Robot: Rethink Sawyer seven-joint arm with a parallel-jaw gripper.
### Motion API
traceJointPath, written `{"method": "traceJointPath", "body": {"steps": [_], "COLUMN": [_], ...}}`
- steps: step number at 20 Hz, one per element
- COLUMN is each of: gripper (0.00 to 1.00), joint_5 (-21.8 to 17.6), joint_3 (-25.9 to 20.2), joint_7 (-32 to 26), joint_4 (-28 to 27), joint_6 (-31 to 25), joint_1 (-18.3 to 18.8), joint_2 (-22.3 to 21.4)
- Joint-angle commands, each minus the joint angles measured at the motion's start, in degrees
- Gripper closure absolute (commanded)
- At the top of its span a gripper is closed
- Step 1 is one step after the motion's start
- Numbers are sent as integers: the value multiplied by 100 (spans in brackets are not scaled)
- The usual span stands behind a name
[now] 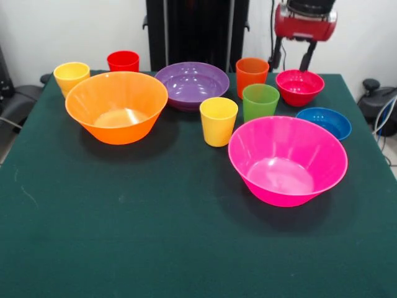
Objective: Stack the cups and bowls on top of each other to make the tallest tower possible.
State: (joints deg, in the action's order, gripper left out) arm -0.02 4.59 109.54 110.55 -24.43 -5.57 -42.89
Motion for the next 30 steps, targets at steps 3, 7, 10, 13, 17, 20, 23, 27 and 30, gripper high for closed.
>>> {"method": "traceJointPath", "body": {"steps": [3,7,10,13,17,20,23,27,30], "gripper": [0,0,0,0,0,0,0,0,0], "joint_5": [83,143,308,491,746,955,1077,1159,1068], "joint_3": [-188,-131,-72,-55,-24,20,42,-48,-100], "joint_7": [1034,1084,1249,1378,1524,1699,1830,1927,1788], "joint_4": [-596,-638,-720,-764,-857,-935,-989,-981,-874], "joint_6": [847,1052,1126,1223,1198,1291,1406,1462,1204], "joint_1": [-236,-301,-436,-542,-714,-885,-988,-1011,-914], "joint_2": [1125,1224,1380,1514,1605,1697,1783,1790,1585]}}
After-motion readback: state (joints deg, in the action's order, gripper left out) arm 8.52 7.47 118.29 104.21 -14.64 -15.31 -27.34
